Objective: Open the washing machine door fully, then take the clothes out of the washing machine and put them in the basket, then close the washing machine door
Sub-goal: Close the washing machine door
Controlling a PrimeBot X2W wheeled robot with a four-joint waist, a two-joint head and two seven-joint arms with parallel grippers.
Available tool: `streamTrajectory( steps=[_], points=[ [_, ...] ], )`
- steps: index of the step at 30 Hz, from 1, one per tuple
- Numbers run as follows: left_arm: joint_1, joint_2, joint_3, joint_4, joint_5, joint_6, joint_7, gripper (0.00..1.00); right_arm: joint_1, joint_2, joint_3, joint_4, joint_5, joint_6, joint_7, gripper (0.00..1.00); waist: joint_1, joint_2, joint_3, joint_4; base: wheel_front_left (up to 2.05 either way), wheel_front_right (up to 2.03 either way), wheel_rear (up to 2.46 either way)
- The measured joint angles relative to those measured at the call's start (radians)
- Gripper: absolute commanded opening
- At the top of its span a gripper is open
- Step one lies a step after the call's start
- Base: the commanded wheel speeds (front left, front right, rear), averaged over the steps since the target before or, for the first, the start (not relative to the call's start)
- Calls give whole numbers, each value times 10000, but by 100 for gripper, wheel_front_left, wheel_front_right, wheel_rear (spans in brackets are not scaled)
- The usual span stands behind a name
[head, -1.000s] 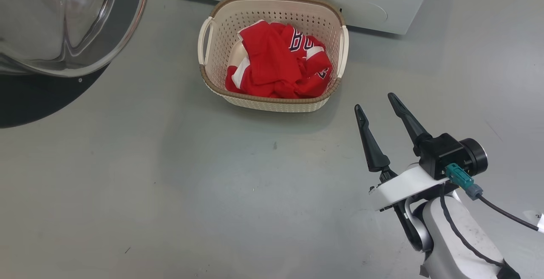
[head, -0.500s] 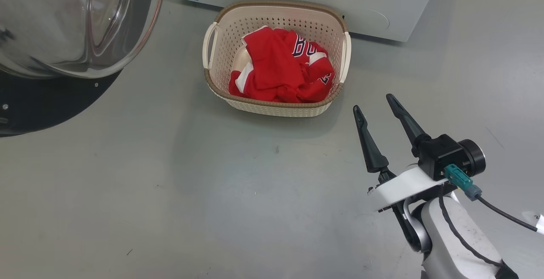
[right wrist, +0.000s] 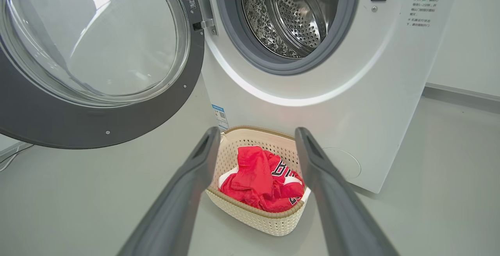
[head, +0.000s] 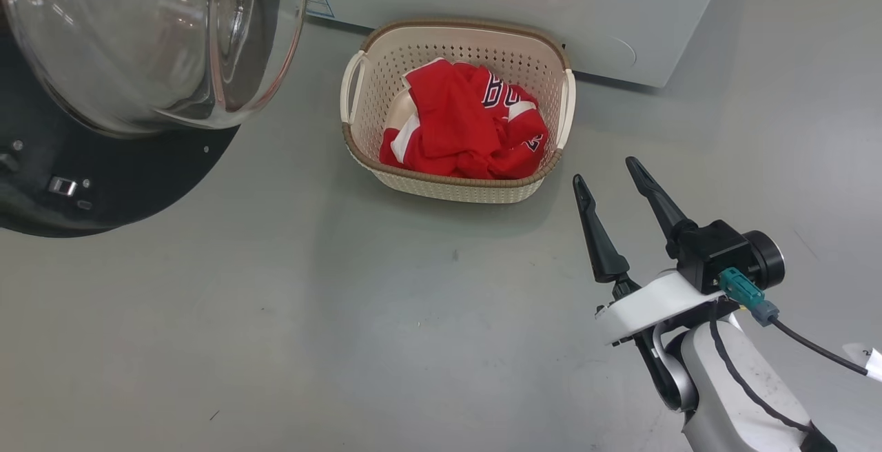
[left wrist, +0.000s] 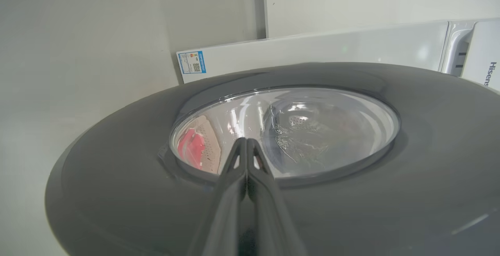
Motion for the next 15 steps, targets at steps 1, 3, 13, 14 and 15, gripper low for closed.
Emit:
streamTrajectory(
  steps=[1, 3, 13, 14, 15],
  points=[
    [69, -42, -13, 0, -58, -73, 138, 0, 0, 4, 0, 12, 2, 0, 0, 100, 0, 0, -46, 5, 0, 0, 0],
    [197, -127, -40, -8, -71, -159, 311, 0, 0, 13, 0, 29, 8, 0, 0, 100, 0, 0, -133, 12, 0, 0, 0],
    [659, -880, 111, -303, -880, -372, 1406, 0, 22, 81, 13, 113, 109, -2, -13, 100, 0, 0, -513, 5, 0, 0, 0],
    [703, -972, 104, -339, -926, -376, 1465, 0, 23, 82, 19, 134, 111, -2, -13, 100, 0, 0, -536, 2, 0, 0, 0],
    [752, -1066, 105, -374, -1014, -376, 1551, 0, 30, 84, 21, 148, 113, -2, -13, 100, 0, 0, -564, -2, 0, 0, 0]
  ],
)
